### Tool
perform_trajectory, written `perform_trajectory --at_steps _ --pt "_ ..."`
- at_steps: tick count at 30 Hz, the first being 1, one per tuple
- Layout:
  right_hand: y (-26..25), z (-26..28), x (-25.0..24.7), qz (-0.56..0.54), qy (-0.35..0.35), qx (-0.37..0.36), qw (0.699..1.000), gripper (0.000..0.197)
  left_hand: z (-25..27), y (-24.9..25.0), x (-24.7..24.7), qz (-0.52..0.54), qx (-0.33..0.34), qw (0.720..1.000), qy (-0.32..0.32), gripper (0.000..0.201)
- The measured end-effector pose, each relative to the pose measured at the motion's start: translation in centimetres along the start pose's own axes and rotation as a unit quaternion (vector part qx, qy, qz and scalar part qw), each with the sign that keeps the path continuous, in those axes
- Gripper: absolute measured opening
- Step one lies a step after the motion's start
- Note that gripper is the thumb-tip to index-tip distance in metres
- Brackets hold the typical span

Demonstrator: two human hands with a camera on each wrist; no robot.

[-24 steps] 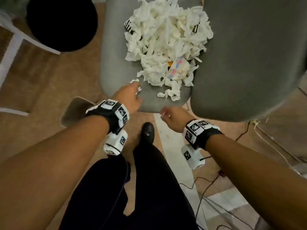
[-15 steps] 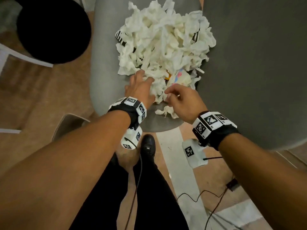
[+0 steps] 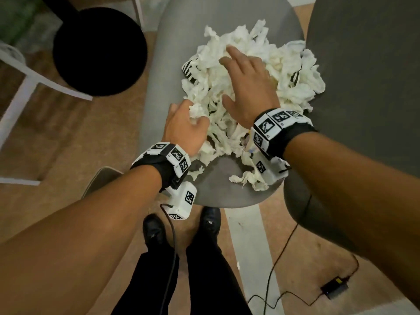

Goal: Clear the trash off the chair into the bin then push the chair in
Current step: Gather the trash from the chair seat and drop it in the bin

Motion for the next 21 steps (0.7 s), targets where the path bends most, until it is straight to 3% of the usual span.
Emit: perform_trajectory --at_steps 3,5,6,9,10,13,17,21 --pt "-1.4 -2.9 2.2 0.095 -0.044 -0.028 0.994 0.094 -0.3 -0.7 -0.1 0.016 0.016 1.0 0.012 0.017" --pt "-1.3 -4.0 3.6 0.15 -0.066 -0.043 0.985 0.095 -0.6 -1.2 -0.1 0.02 0.023 1.0 0.004 0.021" --pt "-1.1 -4.2 4.0 0.177 -0.07 -0.044 0.981 0.088 -0.6 -1.3 -0.3 0.033 0.022 0.999 0.006 0.024" --pt "-0.3 -4.2 3.3 0.206 -0.037 -0.048 0.977 0.04 -0.1 -1.7 -0.8 0.094 -0.001 0.995 0.014 0.031" --pt "-0.1 -3.8 2.7 0.202 -0.02 -0.048 0.978 0.033 0.0 -1.8 -0.9 0.116 -0.012 0.993 0.016 0.033" --pt "0.3 -2.7 0.7 0.173 0.011 -0.044 0.984 0.041 -0.1 -1.9 -2.2 0.067 -0.004 0.997 0.038 0.027" --pt "1.4 -2.0 -1.3 0.044 -0.028 0.006 0.999 0.036 0.1 -1.6 -3.0 0.056 -0.004 0.997 0.054 0.009" --pt "2.0 -1.1 -2.9 -0.042 -0.027 0.021 0.999 0.058 0.0 -1.7 -1.5 0.095 -0.025 0.995 -0.025 0.048"
Point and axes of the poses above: each hand's wrist, its own z-axis away from the middle knuckle, its own x-axis out of the palm, y = z × x, the point moved 9 cm from there along -z, towards the middle knuckle, and after that the axes turned 13 degrees about x, right-handed, at the moved point
